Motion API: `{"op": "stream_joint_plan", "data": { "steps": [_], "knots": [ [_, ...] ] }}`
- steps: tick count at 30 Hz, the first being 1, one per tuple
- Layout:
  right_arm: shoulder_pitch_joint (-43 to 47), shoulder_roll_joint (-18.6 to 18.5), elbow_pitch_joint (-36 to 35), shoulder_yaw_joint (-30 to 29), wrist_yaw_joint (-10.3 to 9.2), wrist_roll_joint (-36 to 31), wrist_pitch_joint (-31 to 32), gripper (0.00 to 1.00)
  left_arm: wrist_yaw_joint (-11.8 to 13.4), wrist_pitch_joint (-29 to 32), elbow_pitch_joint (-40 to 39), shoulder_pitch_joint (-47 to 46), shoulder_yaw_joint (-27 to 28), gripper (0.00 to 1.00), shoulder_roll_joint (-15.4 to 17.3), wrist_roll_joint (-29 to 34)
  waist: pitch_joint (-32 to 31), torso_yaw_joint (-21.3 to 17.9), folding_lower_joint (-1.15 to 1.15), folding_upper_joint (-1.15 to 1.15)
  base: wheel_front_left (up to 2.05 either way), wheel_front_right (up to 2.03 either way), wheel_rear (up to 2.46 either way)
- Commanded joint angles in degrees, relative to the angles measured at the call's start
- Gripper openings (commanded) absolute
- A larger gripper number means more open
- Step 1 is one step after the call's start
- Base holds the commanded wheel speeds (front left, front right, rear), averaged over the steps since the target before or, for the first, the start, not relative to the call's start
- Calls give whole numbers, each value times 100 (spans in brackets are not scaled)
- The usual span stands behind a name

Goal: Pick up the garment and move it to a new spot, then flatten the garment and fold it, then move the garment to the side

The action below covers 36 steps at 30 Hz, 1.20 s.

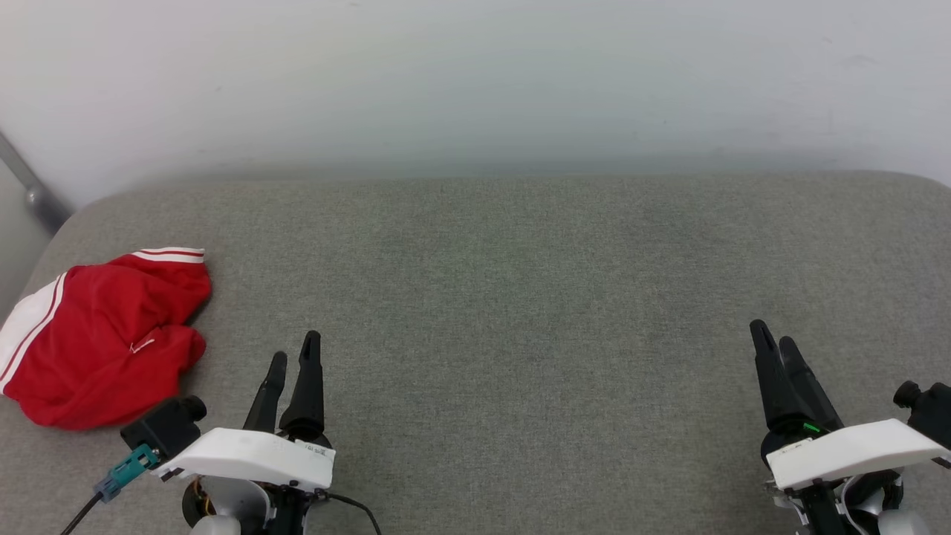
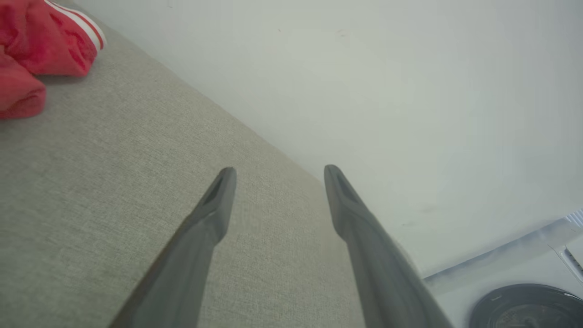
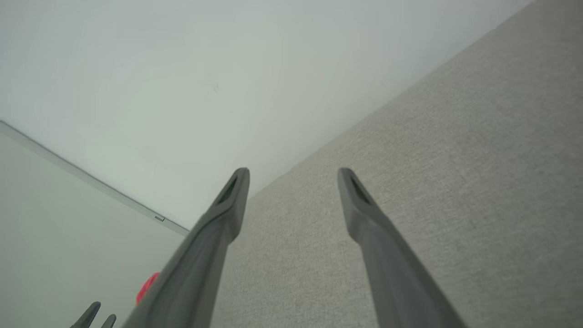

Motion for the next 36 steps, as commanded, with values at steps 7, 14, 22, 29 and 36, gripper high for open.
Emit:
{"op": "stream_joint_plan", "data": {
  "steps": [7, 14, 22, 29, 36],
  "knots": [
    [68, 11, -332, 4, 1, -661, 102, 100, 132, -164, -101, -45, -79, 100, 149, 767, -11, 15, 0, 0, 0, 0, 0],
    [156, 12, -510, 1, 1, -1174, 190, 100, 235, -278, -138, -13, -216, 100, 286, 1421, -3, 29, 0, 0, 0, 0, 0],
    [209, 13, -661, -5, 1, -1763, 259, 100, 346, -410, -176, 19, -382, 100, 430, 2046, 0, 52, 0, 0, 0, 0, 0],
    [267, 13, -752, -28, 1, -2186, 301, 100, 407, -510, -181, 49, -536, 100, 514, 2485, -12, 69, 0, 0, 0, 0, 0],
    [323, 14, -805, -70, 1, -2558, 326, 100, 462, -612, -159, 59, -659, 100, 566, 2849, -34, 78, 0, 0, 0, 0, 0]
  ]
}}
